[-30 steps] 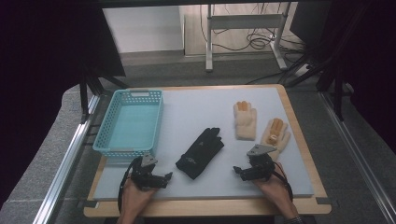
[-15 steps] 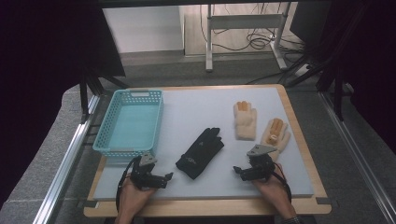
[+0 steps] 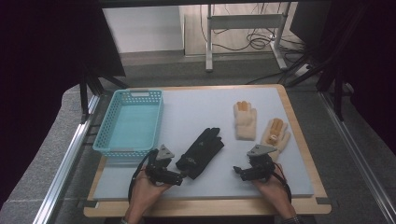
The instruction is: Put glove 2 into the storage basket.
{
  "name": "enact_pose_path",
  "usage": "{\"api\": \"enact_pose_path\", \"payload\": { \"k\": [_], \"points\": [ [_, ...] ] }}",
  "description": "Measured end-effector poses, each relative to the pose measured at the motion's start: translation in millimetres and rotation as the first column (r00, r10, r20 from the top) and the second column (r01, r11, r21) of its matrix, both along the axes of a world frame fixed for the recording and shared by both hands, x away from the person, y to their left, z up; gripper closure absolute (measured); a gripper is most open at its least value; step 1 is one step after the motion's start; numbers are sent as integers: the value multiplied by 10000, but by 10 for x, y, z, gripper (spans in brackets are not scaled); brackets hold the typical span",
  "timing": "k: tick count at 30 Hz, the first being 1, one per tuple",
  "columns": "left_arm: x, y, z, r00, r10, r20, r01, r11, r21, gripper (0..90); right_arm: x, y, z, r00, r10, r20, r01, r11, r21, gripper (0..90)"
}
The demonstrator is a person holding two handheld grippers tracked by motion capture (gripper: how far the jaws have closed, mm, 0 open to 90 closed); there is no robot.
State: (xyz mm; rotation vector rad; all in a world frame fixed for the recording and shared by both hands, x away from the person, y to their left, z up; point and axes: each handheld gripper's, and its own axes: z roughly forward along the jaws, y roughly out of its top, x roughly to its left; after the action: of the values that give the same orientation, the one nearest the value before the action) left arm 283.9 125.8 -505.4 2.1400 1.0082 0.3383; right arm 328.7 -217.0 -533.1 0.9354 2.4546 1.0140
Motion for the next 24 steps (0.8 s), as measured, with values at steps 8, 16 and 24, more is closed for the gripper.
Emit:
{"api": "enact_pose_path", "payload": {
  "k": [8,16,24],
  "points": [
    [339,-405,24,9993,-207,-320,220,9988,432,8,-1,0,0,10000,5,7,-5,10000,6,144],
    [585,-673,-63,9963,-221,-832,291,9960,839,0,-1,-1,-1,10000,5,13,-5,10000,4,144],
    [751,-742,-177,9953,-83,-963,238,9867,1609,0,-1,-1,-1,10000,4,12,-4,10000,9,144]
  ]
}}
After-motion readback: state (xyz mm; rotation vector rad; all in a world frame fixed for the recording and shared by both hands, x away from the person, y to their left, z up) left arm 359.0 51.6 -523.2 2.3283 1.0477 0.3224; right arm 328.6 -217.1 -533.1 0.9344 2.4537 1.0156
